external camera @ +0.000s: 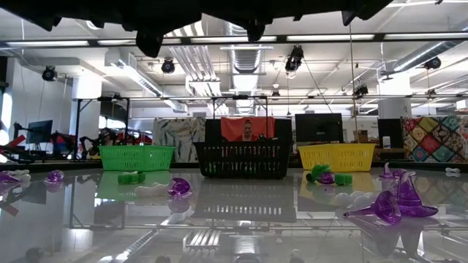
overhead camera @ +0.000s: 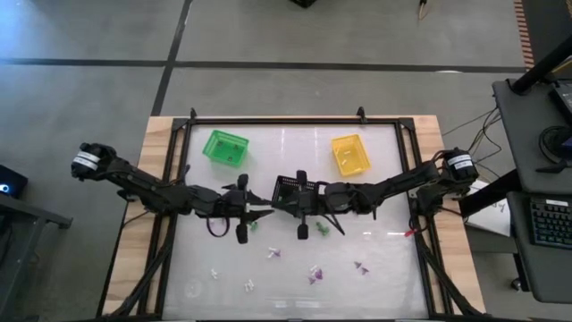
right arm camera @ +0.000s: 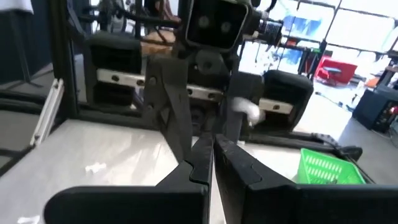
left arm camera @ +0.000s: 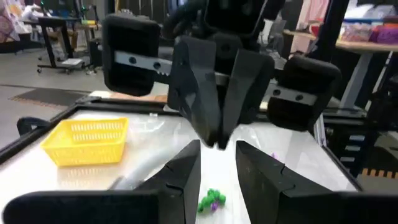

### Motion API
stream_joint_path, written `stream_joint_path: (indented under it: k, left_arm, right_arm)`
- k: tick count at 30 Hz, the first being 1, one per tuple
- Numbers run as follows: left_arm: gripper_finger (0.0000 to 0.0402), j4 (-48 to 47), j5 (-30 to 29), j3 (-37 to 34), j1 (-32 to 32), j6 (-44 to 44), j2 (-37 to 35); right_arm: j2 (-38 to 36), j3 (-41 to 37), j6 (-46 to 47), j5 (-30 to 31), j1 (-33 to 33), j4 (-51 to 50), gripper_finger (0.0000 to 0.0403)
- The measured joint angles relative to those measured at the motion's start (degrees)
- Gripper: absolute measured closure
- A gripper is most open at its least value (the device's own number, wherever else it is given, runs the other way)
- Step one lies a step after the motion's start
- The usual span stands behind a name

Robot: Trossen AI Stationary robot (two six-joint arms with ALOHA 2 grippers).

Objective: Sort Halloween decoration
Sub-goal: Put the white bone toy into the yellow bin

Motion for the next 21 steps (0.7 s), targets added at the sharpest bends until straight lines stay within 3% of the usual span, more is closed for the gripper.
stream_joint_path:
  k: [5, 14, 21]
  left_arm:
    - [0.0321, 0.49, 0.02, 0.02, 0.00, 0.26, 0.00]
    - [0.0363, -3.58, -0.05, 0.09, -0.07, -0.25, -1.78]
    - [0.0364, -14.75, -2.92, 0.17, -0.07, -4.18, -8.29]
  right_arm:
    - [-0.11, -0.01, -0.26, 0.02, -0.03, 0.32, 0.0394]
    - [-0.11, -0.03, 1.29, 0.07, -0.41, -1.70, 0.0394]
    - [-0.40, -0.03, 4.56, 0.17, -1.88, -4.99, 0.0394]
